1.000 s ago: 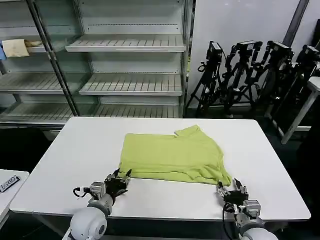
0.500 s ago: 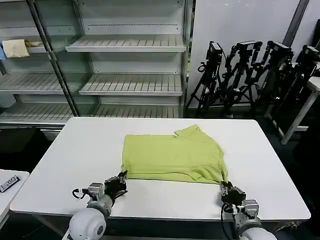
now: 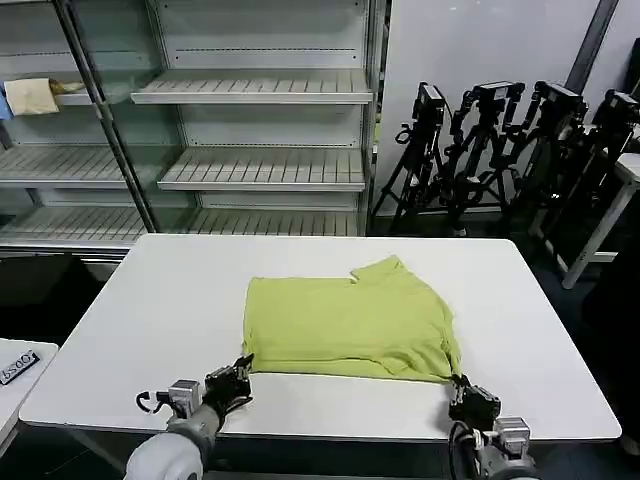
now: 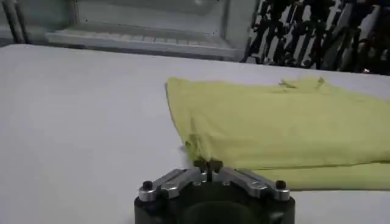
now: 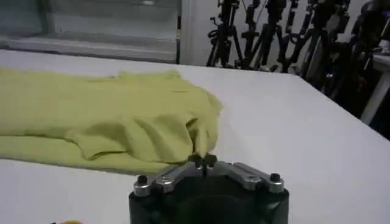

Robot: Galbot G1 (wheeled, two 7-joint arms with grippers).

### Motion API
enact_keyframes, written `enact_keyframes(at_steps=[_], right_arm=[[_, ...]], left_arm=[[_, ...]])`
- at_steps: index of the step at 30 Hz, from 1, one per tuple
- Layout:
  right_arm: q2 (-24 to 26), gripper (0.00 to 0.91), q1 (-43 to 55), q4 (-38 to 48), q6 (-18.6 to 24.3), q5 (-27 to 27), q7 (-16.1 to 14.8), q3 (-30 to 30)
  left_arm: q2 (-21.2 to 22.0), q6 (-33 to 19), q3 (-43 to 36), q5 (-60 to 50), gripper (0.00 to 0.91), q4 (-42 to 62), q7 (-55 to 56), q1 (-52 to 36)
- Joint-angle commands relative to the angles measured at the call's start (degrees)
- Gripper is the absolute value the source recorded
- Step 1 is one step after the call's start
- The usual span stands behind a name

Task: Fold and organize the clothes.

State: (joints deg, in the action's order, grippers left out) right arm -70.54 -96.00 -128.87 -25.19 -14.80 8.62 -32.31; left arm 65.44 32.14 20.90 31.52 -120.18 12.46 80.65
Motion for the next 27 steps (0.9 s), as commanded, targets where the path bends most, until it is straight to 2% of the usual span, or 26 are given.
enact_keyframes(at_steps=[1, 8, 9, 10, 11, 12, 19, 23, 27], right_arm=[[0.76, 0.000, -10.54, -7.94, 0.24, 0.56, -0.05, -1.90], [1.89, 0.000, -12.95, -8.11, -0.28, 0.89, -0.01, -2.13], [1.85, 0.212, -12.80, -7.88, -0.49, 1.03, 0.09, -2.08], [1.82, 0.635, -12.50, -7.59, -0.63, 1.30, 0.12, -2.08], [1.84, 0.907, -12.05, -7.46, -0.66, 1.45, 0.16, -2.13], [1.85, 0.907, -11.67, -7.33, -0.45, 1.49, 0.45, -2.29], [2.70, 0.907, -7.71, -6.42, 3.45, 1.65, 1.76, -3.30], [3.75, 0.907, -6.41, -7.73, 6.01, 0.26, 1.87, -5.39], [5.14, 0.907, -0.45, -6.39, 4.95, -1.58, 2.50, -4.73]], left_arm=[[-2.27, -0.41, 2.05, -1.22, 0.020, -10.06, 0.08, 12.63], [-3.33, -0.24, 3.64, -2.14, 0.020, -11.50, 0.16, 14.36], [-3.36, -0.21, 3.69, -2.35, 0.020, -11.56, 0.15, 14.43], [-3.41, -0.01, 3.72, -2.85, 0.040, -11.66, 0.19, 14.45], [-3.53, 0.16, 3.69, -3.78, 0.252, -11.93, 0.02, 14.48], [-3.61, 0.12, 3.68, -4.43, 0.907, -12.18, -0.32, 14.48], [-3.53, -0.60, 3.67, -4.63, 0.907, -12.10, 0.30, 12.33], [-4.74, -1.90, 5.62, 0.58, 0.907, -11.06, 1.68, 9.31], [-6.33, -2.54, 5.53, 2.98, 0.907, -9.17, 3.17, 4.85]])
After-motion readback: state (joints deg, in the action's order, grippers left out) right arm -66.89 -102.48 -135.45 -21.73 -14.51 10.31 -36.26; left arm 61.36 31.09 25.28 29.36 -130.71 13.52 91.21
